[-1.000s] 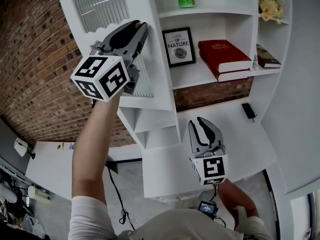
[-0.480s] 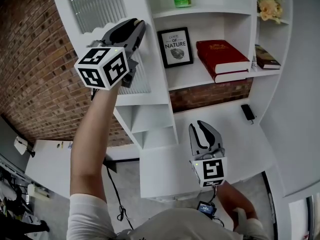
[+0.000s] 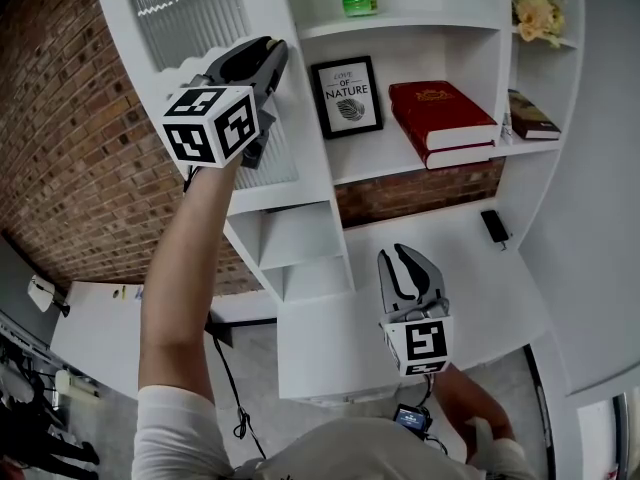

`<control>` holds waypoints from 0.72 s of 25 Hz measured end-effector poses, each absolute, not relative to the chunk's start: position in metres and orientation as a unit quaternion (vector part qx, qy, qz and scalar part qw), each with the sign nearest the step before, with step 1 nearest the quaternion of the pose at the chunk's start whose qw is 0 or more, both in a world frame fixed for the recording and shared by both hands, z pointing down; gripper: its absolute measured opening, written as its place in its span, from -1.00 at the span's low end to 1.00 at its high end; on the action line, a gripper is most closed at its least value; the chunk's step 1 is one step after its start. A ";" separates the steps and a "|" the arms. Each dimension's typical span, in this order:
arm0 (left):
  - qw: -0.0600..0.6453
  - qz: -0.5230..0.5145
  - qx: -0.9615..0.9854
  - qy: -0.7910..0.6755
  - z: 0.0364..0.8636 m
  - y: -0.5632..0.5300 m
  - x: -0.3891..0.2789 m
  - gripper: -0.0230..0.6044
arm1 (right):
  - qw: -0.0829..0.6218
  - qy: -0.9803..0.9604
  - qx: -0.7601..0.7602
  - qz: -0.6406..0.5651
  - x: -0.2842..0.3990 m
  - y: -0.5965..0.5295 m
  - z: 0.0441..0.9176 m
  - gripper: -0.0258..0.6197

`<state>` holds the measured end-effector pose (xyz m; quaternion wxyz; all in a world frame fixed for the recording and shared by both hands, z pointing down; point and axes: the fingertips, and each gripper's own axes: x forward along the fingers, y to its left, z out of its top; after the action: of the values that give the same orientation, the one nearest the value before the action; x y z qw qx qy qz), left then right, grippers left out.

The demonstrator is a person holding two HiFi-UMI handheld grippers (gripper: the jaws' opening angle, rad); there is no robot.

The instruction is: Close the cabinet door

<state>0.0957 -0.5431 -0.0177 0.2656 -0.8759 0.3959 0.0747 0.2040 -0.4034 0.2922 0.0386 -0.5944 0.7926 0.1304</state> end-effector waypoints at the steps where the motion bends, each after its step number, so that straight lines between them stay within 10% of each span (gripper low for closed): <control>1: 0.266 0.073 -0.875 0.398 -0.018 -0.545 0.096 -0.65 | 0.038 0.793 -0.594 0.129 0.204 -0.404 0.293 -0.62; 18: 0.264 0.060 -0.866 0.420 -0.018 -0.574 0.099 -0.64 | 0.036 0.796 -0.591 0.127 0.211 -0.412 0.294 -0.62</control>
<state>0.0992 -0.5738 -0.0176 0.2636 -0.8661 0.4204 0.0604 0.2110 -0.4119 0.2935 0.0359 -0.5911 0.7958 0.1268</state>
